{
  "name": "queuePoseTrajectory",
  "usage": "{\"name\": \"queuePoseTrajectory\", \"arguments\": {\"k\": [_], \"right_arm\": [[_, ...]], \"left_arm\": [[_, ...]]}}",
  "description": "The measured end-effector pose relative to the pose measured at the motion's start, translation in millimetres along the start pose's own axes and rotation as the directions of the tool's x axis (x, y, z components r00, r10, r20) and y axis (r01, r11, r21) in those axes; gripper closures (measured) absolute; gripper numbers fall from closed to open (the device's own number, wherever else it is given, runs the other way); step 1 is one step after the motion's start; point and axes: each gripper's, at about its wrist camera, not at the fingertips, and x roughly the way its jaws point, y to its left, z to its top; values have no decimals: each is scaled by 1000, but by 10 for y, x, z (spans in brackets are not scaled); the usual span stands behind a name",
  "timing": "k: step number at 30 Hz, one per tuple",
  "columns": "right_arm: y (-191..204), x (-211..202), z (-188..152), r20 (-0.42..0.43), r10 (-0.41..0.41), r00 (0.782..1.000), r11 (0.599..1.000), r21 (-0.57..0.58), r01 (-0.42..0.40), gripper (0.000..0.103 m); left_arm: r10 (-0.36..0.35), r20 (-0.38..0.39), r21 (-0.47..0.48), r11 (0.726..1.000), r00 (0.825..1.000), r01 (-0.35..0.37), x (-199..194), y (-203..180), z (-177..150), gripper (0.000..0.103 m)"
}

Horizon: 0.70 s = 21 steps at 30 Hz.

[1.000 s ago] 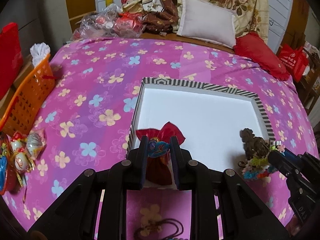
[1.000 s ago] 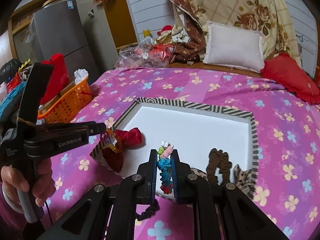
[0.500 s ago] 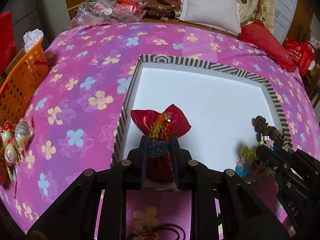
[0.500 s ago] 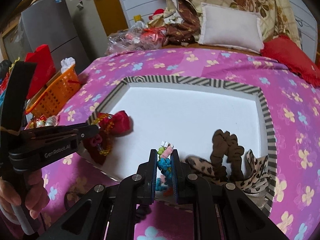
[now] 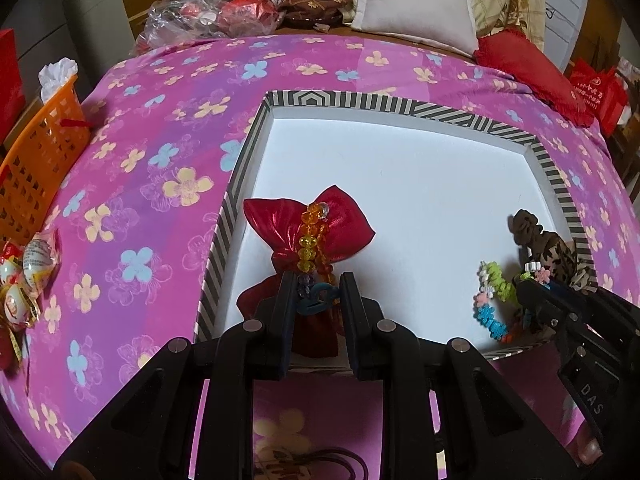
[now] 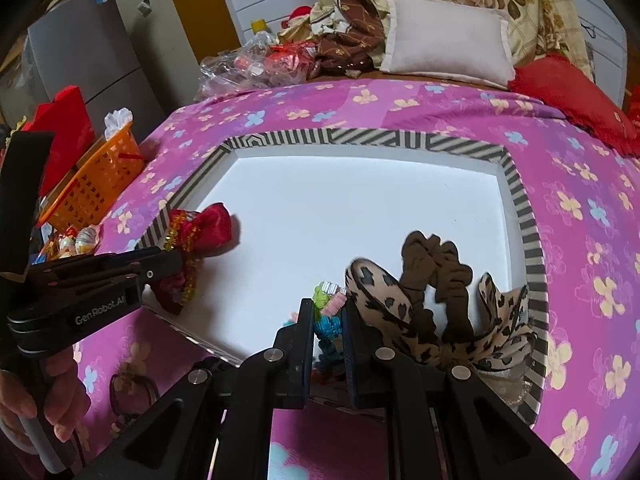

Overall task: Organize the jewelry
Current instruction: 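Carry clips and bracelet into the white box and open both tools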

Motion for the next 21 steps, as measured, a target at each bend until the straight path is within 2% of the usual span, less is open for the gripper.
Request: {"name": "queuePoseTrajectory", "arguments": {"k": [6, 14, 16, 18, 21], "right_arm": [[-30, 71, -52, -23, -11, 1000, 1000, -1, 11, 91], [-4, -40, -82, -8, -15, 1000, 1000, -13, 15, 90], [4, -86, -90, -1, -9, 1000, 1000, -10, 9, 85], [22, -141, -106, 6, -1, 1000, 1000, -7, 1, 75], [66, -273, -159, 22, 13, 1000, 1000, -7, -13, 73]], "left_arm": [[-5, -18, -7, 1000, 1000, 5, 55, 21, -41, 82], [-9, -12, -7, 1000, 1000, 9, 28, 23, -72, 81], [-7, -9, 1, 1000, 1000, 7, -8, 13, -91, 76], [-14, 0, 2, 1000, 1000, 14, -69, 10, -109, 62], [-39, 13, -6, 999, 999, 40, -205, 25, -139, 50]]}}
